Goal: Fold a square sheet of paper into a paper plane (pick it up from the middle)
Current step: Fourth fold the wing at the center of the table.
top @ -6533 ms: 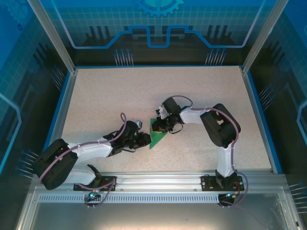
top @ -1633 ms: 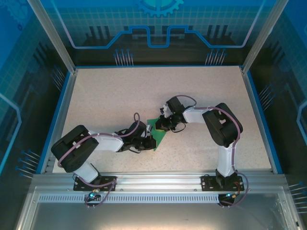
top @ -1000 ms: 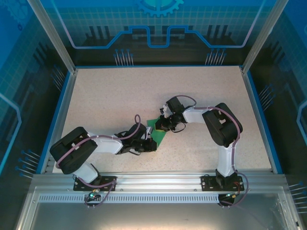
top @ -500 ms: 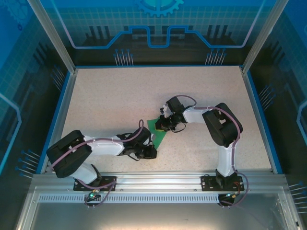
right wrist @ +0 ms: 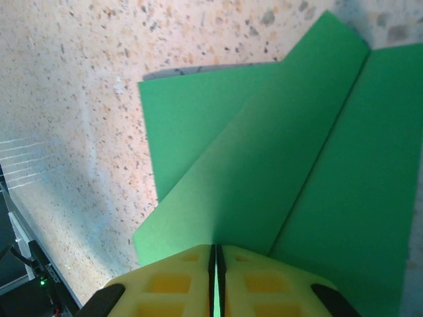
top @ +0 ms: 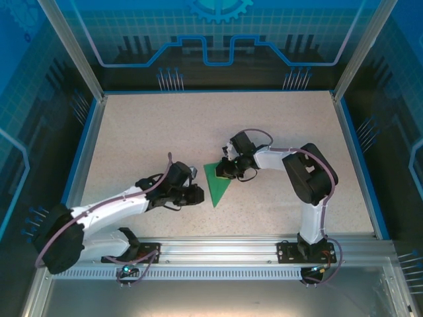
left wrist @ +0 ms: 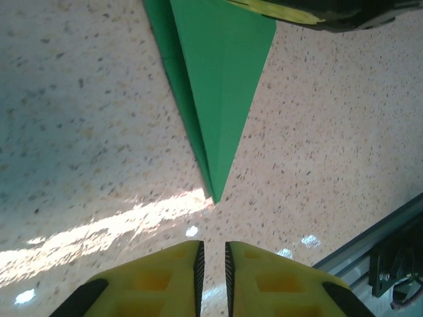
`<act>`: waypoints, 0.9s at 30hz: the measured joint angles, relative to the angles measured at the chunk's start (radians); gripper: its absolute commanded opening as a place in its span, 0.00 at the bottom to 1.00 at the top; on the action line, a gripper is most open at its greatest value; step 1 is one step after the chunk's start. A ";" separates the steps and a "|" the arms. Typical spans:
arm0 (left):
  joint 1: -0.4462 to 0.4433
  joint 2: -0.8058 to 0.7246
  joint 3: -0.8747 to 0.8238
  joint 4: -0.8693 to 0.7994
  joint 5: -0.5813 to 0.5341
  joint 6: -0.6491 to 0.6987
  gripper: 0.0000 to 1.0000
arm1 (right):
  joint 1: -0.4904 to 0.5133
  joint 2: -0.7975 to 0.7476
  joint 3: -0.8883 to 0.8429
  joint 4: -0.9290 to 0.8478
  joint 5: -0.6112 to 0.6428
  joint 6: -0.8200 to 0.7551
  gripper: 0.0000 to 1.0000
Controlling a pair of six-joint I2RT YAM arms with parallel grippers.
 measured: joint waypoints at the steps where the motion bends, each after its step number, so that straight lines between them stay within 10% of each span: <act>1: 0.000 0.029 0.013 0.018 0.004 0.000 0.19 | 0.000 -0.006 0.002 -0.006 0.002 -0.001 0.13; 27: -0.008 0.462 0.118 0.255 0.132 0.012 0.13 | -0.002 0.032 0.013 -0.013 -0.009 -0.012 0.14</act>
